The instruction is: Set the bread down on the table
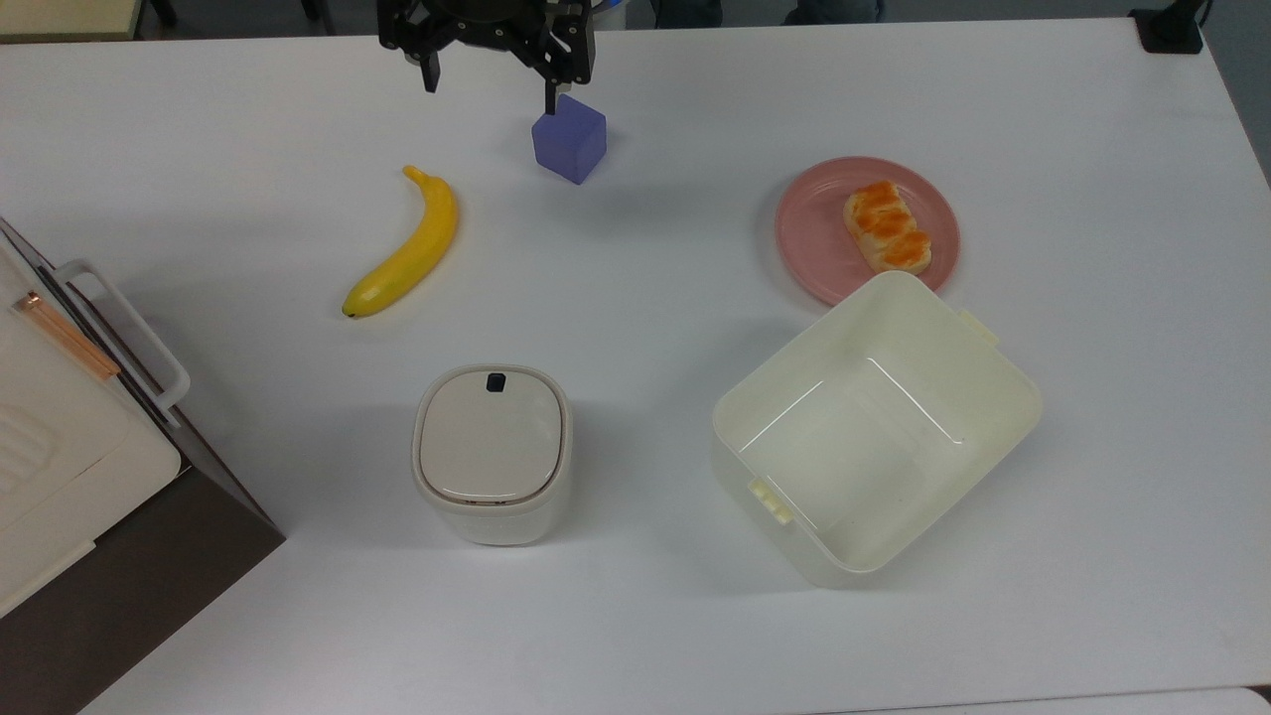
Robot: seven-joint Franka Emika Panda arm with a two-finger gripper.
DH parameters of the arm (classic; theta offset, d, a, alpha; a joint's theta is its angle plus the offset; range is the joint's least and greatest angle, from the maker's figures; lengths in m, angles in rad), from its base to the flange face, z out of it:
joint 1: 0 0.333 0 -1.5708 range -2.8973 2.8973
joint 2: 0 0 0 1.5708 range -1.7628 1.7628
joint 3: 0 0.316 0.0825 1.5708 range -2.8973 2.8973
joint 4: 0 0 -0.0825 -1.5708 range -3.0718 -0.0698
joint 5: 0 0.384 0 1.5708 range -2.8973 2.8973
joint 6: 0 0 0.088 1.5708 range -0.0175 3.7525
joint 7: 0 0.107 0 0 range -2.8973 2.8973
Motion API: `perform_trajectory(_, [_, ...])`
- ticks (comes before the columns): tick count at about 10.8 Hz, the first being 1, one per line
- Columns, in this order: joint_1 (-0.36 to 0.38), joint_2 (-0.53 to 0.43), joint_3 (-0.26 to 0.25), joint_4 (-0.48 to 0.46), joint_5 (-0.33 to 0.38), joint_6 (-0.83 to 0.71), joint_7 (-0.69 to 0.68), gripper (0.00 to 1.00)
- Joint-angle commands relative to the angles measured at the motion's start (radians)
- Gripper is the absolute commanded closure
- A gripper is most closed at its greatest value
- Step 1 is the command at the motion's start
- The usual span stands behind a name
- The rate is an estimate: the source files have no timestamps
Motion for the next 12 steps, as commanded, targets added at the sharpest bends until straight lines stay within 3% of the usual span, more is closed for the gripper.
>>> perform_trajectory(1, [0.017, -0.002, 0.017, -0.004, 0.04, -0.028, -0.023, 0.0])
perform_trajectory(12, [0.032, 0.012, 0.017, -0.007, 0.041, -0.022, -0.02, 0.0])
